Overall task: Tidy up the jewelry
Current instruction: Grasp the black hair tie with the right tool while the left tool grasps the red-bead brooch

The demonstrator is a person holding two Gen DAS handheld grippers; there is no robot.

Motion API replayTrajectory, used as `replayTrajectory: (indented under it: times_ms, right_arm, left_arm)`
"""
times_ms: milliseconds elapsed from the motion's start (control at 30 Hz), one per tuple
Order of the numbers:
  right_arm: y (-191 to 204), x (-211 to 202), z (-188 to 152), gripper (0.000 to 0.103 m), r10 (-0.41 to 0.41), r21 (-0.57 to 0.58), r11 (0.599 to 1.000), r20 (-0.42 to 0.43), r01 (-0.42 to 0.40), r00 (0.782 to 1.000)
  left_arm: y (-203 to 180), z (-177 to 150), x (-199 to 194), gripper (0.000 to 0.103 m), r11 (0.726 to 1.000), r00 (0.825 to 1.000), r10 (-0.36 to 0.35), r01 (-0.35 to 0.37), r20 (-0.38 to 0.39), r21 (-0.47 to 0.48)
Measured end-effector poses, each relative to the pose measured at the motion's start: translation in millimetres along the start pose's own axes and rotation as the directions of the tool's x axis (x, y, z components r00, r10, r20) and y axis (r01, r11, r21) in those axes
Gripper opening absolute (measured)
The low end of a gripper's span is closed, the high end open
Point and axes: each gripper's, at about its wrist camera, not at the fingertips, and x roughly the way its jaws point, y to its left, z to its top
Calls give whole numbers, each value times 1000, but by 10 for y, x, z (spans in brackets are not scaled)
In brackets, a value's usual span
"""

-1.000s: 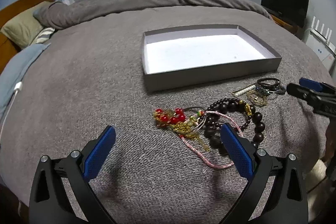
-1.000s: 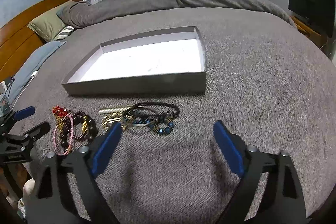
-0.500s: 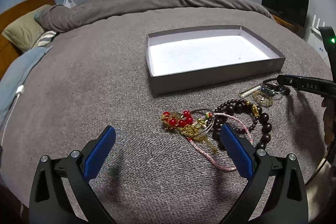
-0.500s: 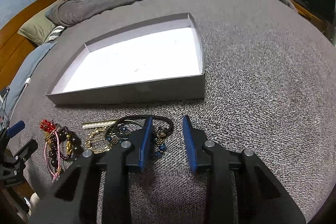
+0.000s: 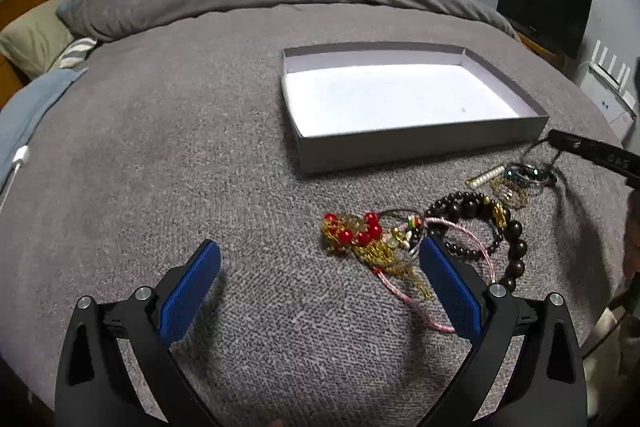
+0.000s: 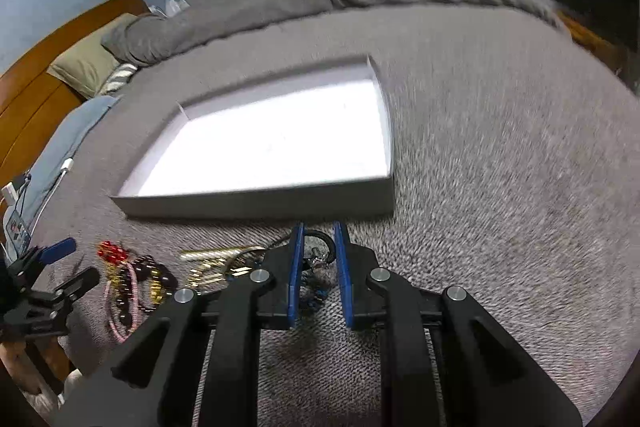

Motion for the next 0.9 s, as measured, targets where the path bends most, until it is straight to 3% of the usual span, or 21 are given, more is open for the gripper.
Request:
replayTrajectory:
  times_ms: [100,133,200,300,400,567,900]
  right_arm:
    - [-2,-143,35,16,4,-5,1000,32,-4,999]
    - [0,-183,45,16,4,-10,1000,40,-4,999]
    - [4,-243,54,16,8,-12,1000,51,-8,999]
    - [20,-314,50,16,17,-13,1000,61,-16,998]
    - [45,-361,37,16,23,-21,1000,67,-22,997]
    - [83,-437,29,16,32,-27,999,78,-30,996]
    - [89,-637,65,16,39,-30,999,117,-36,992]
  left_arm:
    - [15,21,11,89,1000,1000,-22,22,-2,0]
    - [11,27,13,81,999,999,-36,36,-5,1]
    - [-17,45,49,54,999,999,-49,49,-22,21]
    - [-46,40,77,36,997,998,-53,54,-32,45]
    - [-90,44,93,26,996,998,-48,50,-35,74]
    - [-109,88,89,16,995,1000,-21,23,-20,99]
    - [-76,240,-456,13,995,990,-60,49,126,89]
